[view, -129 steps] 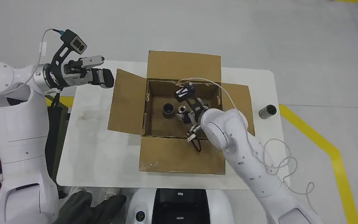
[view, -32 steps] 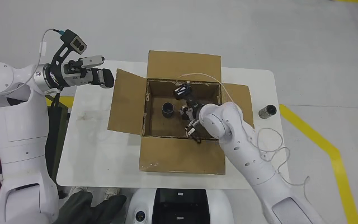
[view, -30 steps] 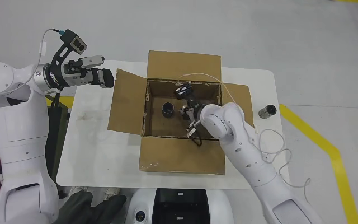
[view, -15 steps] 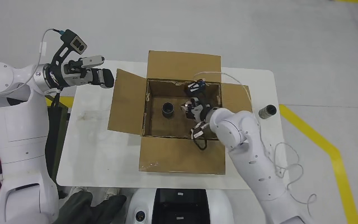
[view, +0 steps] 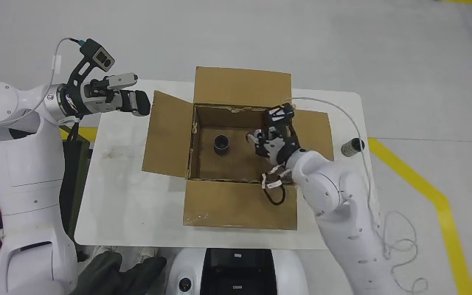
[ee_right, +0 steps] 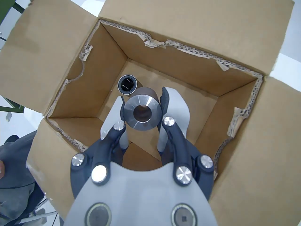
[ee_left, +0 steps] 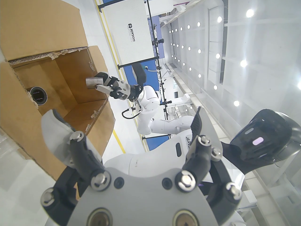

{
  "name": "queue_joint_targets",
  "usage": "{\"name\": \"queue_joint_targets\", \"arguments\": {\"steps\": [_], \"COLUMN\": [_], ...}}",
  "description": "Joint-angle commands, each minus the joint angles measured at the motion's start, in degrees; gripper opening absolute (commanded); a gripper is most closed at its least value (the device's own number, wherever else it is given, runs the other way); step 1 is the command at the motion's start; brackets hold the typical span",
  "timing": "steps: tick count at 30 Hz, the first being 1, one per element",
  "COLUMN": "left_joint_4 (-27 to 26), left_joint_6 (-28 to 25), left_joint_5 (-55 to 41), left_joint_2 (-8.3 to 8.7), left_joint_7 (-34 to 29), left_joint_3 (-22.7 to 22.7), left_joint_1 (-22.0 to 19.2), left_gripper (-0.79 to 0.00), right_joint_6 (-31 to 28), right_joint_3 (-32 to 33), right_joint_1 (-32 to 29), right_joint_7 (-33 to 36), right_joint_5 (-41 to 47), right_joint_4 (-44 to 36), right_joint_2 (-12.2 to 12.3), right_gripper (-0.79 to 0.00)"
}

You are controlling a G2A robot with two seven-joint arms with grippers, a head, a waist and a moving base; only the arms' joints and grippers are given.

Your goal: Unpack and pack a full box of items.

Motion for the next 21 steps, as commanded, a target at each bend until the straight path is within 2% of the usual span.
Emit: {"name": "queue_joint_targets", "arguments": {"steps": [1,11,21], "left_joint_4": [0.00,0.00,0.00], "left_joint_6": [0.00,0.00,0.00], "left_joint_5": [0.00,0.00,0.00], "left_joint_2": [0.00,0.00,0.00], "left_joint_7": [0.00,0.00,0.00], "left_joint_3": [0.00,0.00,0.00], "left_joint_1": [0.00,0.00,0.00], "left_gripper": [0.000,0.000,0.000], "right_joint_6": [-0.12,-4.69,-2.42], "right_joint_3": [1.02,7.78,12.83], "right_joint_1": [-0.98,-7.32,-13.52], "right_joint_7": [-0.27,-3.24,-7.81], "right_joint_5": [0.45,8.31,6.66], "right_joint_4": [-1.29,-7.07,-10.95], "right_joint_2": [0.21,1.43,2.42], "right_gripper": [-0.785,-0.785,-0.785]}}
